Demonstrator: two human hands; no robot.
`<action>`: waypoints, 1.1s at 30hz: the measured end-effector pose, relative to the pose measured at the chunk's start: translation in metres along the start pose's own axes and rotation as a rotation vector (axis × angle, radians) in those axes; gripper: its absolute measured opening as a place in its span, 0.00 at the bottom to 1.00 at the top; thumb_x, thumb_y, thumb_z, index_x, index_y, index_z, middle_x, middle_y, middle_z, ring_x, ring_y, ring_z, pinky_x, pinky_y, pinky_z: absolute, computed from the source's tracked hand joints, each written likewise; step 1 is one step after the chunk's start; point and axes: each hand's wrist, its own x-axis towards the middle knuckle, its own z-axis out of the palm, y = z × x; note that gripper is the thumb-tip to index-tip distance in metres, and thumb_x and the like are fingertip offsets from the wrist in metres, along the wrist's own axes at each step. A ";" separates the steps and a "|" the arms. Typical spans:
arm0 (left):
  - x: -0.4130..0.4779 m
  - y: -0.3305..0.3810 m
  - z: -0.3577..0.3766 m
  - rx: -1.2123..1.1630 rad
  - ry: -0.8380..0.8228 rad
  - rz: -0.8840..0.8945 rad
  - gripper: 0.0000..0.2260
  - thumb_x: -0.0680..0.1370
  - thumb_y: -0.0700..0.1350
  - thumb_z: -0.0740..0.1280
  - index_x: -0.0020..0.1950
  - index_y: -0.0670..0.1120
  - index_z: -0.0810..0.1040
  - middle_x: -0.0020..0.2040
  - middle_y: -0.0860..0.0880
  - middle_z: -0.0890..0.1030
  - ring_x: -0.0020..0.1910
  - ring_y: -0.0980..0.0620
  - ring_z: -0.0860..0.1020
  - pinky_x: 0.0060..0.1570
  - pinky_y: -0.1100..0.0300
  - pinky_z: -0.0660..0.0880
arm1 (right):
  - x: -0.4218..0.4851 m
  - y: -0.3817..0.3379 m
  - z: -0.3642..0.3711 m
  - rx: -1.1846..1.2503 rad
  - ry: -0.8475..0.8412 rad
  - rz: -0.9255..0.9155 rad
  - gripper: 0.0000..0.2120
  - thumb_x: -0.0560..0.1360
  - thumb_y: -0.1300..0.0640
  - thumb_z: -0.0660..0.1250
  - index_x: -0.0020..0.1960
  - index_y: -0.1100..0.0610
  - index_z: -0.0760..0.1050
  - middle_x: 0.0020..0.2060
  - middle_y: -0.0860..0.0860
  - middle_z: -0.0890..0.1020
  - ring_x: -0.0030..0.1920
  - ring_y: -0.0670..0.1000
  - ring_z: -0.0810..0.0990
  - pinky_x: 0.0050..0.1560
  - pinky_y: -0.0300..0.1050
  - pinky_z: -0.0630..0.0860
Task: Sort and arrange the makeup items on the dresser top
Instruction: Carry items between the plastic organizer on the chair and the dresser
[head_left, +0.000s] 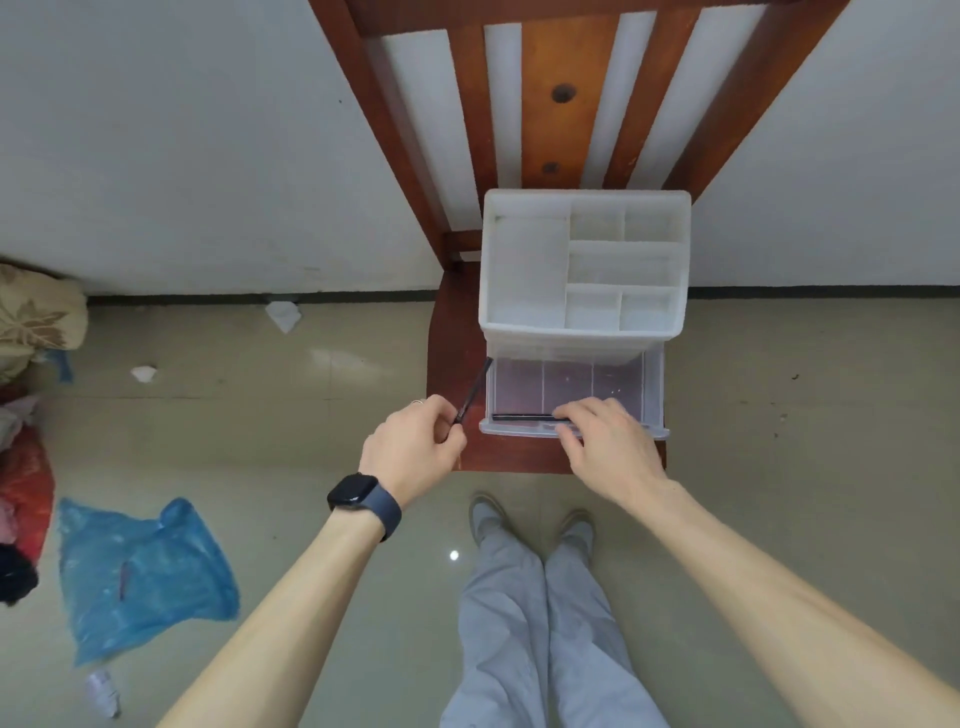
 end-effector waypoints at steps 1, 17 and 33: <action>-0.004 -0.013 0.005 -0.073 0.016 -0.065 0.02 0.76 0.54 0.65 0.47 0.58 0.75 0.41 0.60 0.79 0.41 0.52 0.78 0.42 0.57 0.75 | 0.007 -0.005 0.000 0.002 -0.017 0.011 0.13 0.83 0.52 0.61 0.64 0.52 0.78 0.59 0.50 0.82 0.58 0.55 0.76 0.53 0.50 0.74; 0.066 -0.072 0.126 -0.141 -0.155 -0.432 0.07 0.78 0.53 0.65 0.52 0.52 0.77 0.53 0.47 0.81 0.52 0.41 0.80 0.50 0.53 0.77 | 0.087 -0.030 0.008 -0.402 -0.248 -0.255 0.10 0.81 0.48 0.62 0.55 0.52 0.75 0.52 0.50 0.77 0.54 0.56 0.77 0.42 0.47 0.69; 0.071 -0.075 0.138 -0.142 -0.123 -0.417 0.13 0.77 0.53 0.69 0.56 0.49 0.71 0.56 0.46 0.76 0.51 0.40 0.79 0.51 0.49 0.77 | 0.082 -0.025 0.014 -0.345 -0.184 -0.215 0.12 0.81 0.46 0.64 0.57 0.53 0.75 0.53 0.50 0.78 0.55 0.55 0.76 0.46 0.48 0.73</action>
